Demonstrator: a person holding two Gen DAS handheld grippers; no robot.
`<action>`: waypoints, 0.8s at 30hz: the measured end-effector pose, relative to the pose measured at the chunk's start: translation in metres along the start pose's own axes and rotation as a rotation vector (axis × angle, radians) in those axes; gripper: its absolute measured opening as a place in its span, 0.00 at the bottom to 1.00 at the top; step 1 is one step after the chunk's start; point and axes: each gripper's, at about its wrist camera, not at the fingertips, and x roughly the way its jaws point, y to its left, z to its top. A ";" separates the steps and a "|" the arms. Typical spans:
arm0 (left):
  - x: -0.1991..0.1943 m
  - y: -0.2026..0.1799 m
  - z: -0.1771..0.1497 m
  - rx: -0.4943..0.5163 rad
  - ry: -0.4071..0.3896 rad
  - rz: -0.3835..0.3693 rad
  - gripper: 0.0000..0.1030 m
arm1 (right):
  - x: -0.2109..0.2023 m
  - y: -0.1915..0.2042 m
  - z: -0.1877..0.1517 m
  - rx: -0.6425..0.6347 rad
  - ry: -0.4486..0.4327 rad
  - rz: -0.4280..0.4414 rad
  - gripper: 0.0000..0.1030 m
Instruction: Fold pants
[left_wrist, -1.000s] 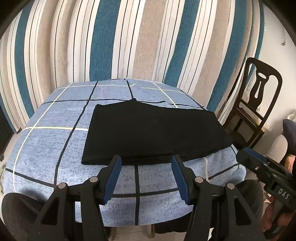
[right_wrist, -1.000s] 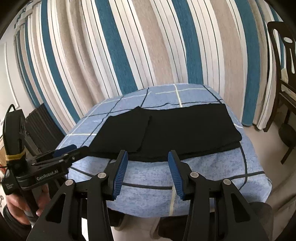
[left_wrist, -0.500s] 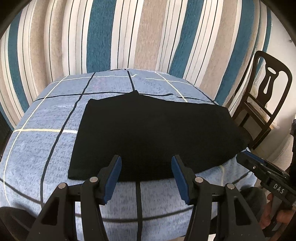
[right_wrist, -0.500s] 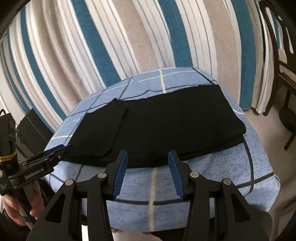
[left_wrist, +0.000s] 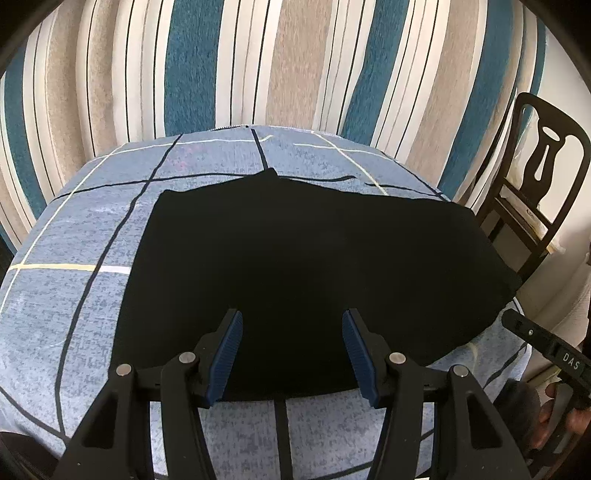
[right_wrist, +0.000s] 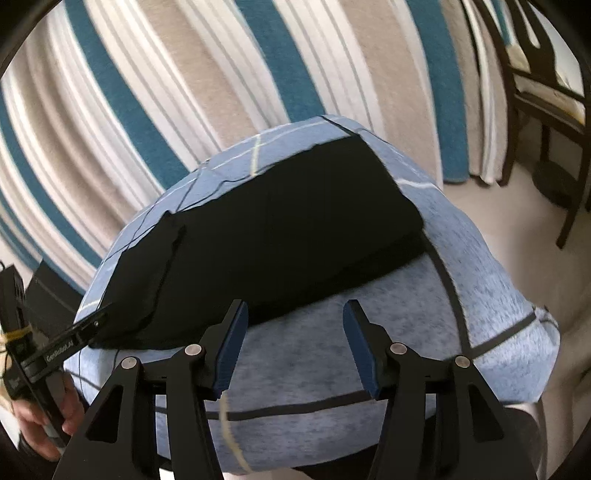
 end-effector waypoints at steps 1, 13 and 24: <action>0.002 0.000 -0.001 0.000 0.004 0.000 0.56 | 0.002 -0.004 0.000 0.017 0.003 0.002 0.53; 0.015 -0.004 -0.004 0.012 0.022 0.024 0.57 | 0.004 -0.036 0.013 0.235 -0.046 0.076 0.53; 0.018 -0.004 -0.004 0.007 0.025 0.029 0.58 | 0.013 -0.052 0.025 0.327 -0.058 0.100 0.59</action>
